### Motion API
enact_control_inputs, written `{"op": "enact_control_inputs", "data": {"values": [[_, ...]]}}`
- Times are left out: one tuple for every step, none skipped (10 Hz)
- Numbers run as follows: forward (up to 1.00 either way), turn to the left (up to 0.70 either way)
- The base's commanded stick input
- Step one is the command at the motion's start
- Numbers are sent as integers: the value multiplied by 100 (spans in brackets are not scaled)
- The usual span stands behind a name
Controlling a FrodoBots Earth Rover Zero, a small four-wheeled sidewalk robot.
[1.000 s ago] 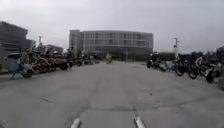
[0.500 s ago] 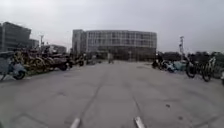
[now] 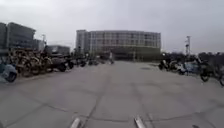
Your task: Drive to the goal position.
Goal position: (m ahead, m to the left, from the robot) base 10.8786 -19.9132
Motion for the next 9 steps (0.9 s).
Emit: {"op": "enact_control_inputs", "data": {"values": [[100, -34], [100, -34], [100, -34], [100, -34], [100, -34], [100, -34], [100, -34], [100, -34], [100, -34]]}}
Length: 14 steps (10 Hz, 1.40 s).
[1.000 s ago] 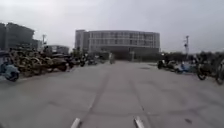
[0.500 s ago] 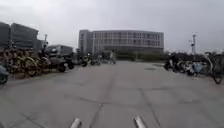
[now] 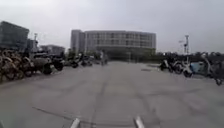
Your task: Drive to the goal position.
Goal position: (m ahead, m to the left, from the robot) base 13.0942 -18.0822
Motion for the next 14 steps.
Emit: {"op": "enact_control_inputs", "data": {"values": [[100, -34], [100, -33], [100, -29], [100, -10], [100, 6], [100, 6], [100, 6], [100, 6], [100, 6], [100, 6], [100, 6], [100, 6], [100, 6], [100, 6]]}}
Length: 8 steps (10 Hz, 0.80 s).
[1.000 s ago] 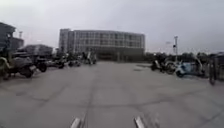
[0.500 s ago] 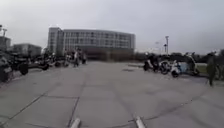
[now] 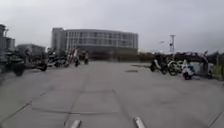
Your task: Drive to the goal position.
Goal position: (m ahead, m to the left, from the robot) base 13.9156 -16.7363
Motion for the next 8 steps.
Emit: {"op": "enact_control_inputs", "data": {"values": [[100, 6], [100, 6], [100, 6], [100, 6], [100, 6], [100, 6], [100, 6], [100, 6]]}}
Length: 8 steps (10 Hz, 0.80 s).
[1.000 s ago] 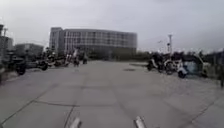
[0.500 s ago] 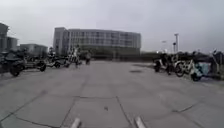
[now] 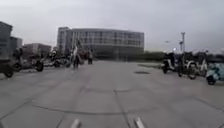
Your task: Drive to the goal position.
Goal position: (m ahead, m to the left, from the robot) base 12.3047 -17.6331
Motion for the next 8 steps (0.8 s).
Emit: {"op": "enact_control_inputs", "data": {"values": [[100, 6], [100, 6], [100, 6], [100, 6], [100, 6], [100, 6], [100, 6], [100, 6]]}}
